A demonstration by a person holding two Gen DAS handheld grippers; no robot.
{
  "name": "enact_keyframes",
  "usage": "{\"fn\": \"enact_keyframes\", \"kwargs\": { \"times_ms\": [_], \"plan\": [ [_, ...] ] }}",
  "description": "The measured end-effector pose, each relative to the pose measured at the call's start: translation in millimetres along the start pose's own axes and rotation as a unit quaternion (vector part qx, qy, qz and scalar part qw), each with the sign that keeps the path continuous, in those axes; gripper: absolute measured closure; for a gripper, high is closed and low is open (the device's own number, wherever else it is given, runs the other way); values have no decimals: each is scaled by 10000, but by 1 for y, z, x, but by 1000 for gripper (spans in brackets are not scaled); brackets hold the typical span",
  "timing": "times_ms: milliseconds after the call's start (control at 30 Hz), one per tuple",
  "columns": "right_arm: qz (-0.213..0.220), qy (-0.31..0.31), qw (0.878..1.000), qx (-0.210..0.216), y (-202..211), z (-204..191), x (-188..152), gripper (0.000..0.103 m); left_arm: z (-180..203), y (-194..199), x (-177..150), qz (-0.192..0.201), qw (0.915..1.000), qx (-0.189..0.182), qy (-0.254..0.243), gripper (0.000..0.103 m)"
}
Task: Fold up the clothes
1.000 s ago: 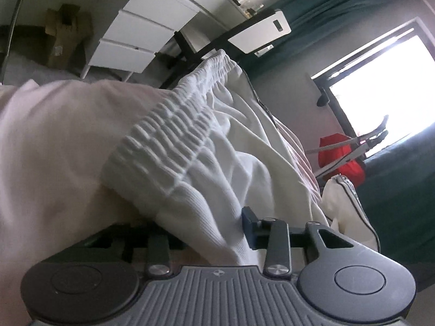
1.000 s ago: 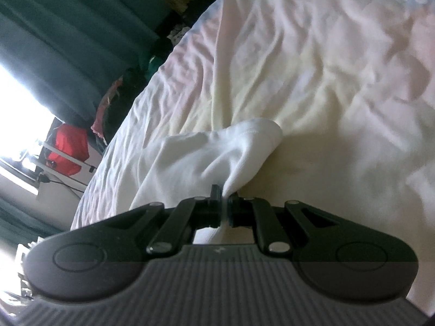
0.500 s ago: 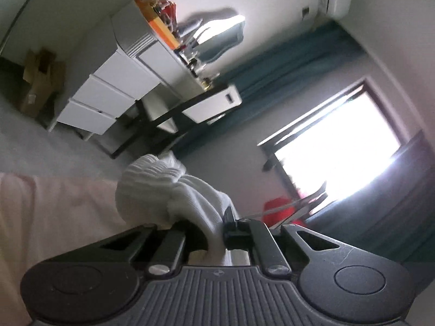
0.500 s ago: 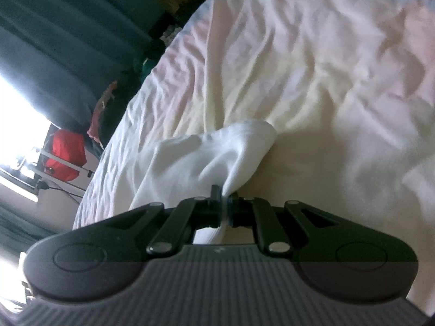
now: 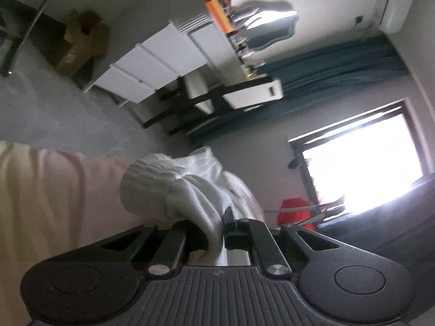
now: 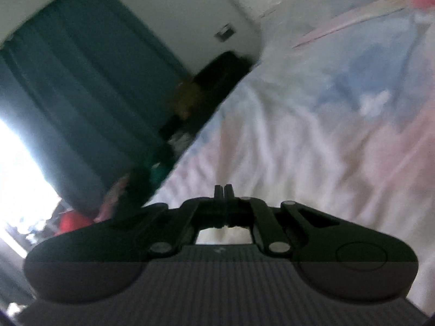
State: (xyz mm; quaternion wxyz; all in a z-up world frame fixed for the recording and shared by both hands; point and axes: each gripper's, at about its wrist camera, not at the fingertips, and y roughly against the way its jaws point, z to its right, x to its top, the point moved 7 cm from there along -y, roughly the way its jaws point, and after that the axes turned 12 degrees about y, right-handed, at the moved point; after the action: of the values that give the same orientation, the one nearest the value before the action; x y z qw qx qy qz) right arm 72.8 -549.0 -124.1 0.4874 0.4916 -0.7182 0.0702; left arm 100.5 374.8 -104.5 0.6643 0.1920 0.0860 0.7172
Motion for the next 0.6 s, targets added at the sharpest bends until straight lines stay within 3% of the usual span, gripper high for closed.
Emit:
{"fn": "enact_keyframes", "kwargs": {
  "times_ms": [133, 200, 233, 333, 367, 400, 467, 600],
  "plan": [
    [-524, 61, 9985, 151, -14, -3, -16, 98, -5, 2, -4, -59, 9976, 534, -426, 93],
    [-786, 91, 9966, 226, -21, -4, -24, 97, -4, 5, -8, -103, 9939, 791, -756, 85],
    [-916, 106, 9954, 264, -24, -5, -28, 96, -3, 7, -11, -107, 9918, 912, -893, 78],
    [-1307, 151, 9906, 376, -33, -7, -40, 90, 1, 14, -24, -84, 9843, 1203, -1290, 43],
    [-1436, 166, 9886, 413, -36, -8, -44, 75, 2, 16, -31, -103, 9821, 1243, -1409, 40],
    [-1499, 202, 9874, 476, -40, -10, -48, 51, 4, 17, -38, -146, 9806, 1246, -1507, 39],
    [-1578, 240, 9858, 529, -48, -13, -53, 34, 5, 16, -51, -262, 9784, 1269, -1610, 31],
    [-1791, 91, 9833, 323, -64, -7, -64, 35, -9, 2, -72, -649, 9778, 1430, -1390, 29]
  ]
}}
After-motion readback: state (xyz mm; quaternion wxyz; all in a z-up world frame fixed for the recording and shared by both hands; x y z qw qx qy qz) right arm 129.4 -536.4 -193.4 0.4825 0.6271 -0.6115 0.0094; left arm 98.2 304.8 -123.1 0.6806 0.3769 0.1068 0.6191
